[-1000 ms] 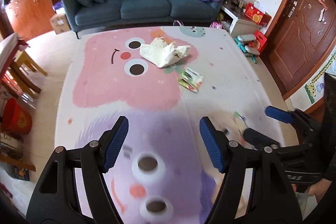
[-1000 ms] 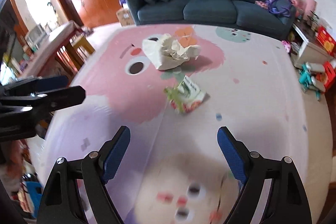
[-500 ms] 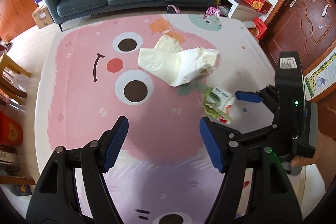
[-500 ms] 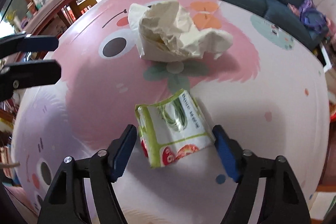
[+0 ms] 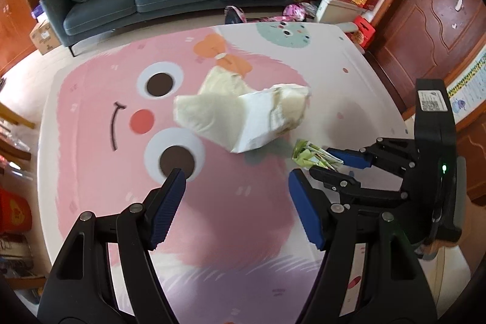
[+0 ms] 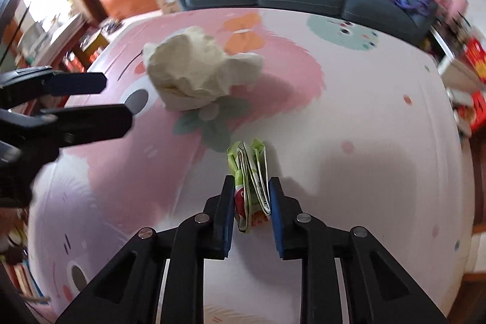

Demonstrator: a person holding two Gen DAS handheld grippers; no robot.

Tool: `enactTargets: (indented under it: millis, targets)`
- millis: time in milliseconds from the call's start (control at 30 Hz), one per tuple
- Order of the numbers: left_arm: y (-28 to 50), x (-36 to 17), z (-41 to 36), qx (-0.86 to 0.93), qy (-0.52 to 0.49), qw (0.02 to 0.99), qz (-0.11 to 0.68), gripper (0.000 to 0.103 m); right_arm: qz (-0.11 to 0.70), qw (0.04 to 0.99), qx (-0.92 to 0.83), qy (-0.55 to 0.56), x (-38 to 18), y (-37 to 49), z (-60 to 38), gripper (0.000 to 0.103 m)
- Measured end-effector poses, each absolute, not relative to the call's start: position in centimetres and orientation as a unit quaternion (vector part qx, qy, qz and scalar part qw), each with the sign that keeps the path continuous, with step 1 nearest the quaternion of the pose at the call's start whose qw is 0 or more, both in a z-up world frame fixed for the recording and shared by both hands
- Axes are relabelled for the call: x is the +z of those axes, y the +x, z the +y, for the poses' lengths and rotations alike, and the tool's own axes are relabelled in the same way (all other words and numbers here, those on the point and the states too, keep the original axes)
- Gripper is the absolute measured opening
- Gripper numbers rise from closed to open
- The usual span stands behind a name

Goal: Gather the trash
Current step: 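Grasp the green-white packet with the right tool while the left tool grasps the white tissue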

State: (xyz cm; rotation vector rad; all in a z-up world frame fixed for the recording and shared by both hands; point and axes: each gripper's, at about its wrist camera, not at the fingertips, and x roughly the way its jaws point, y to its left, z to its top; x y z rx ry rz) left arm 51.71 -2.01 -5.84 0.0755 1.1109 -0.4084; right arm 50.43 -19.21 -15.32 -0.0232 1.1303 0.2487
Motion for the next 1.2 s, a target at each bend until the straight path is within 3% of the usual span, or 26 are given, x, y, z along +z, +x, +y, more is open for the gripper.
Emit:
enactTargets:
  millis: [467,533,567,667,900,1200]
  targets:
    - [55.2,-8.8,-9.9,-0.175,0.168,0.837,0.491,0.067,0.521,0.846,0.082,0.076,-15.5,47.0,-21.5,0.021]
    - [55.7,-9.0,-10.3,-0.172,0.171,0.838,0.490,0.053,0.521,0.846,0.081,0.081,-15.6,46.6,-21.5,0.020]
    - [55.8,-9.1,-10.4,-0.175,0.169,0.837,0.490,0.029,0.522,0.845,0.081,0.083,-15.6,46.4,-21.4,0.020]
    - [55.6,-8.7,-10.0,-0.171,0.158,0.840,0.490,0.022,0.518,0.846,0.081,0.091,-15.2,44.8,-21.1,0.020]
    - [51.7,-6.5,-7.6,-0.187,0.113,0.841,0.495,0.020,0.502,0.854,0.088,0.109,-12.6,39.4,-20.5,0.020]
    - [40.9,-2.0,-3.9,-0.191,0.057,0.849,0.490,0.020,0.463,0.871,0.110,0.121,-5.8,27.6,-20.7,0.020]
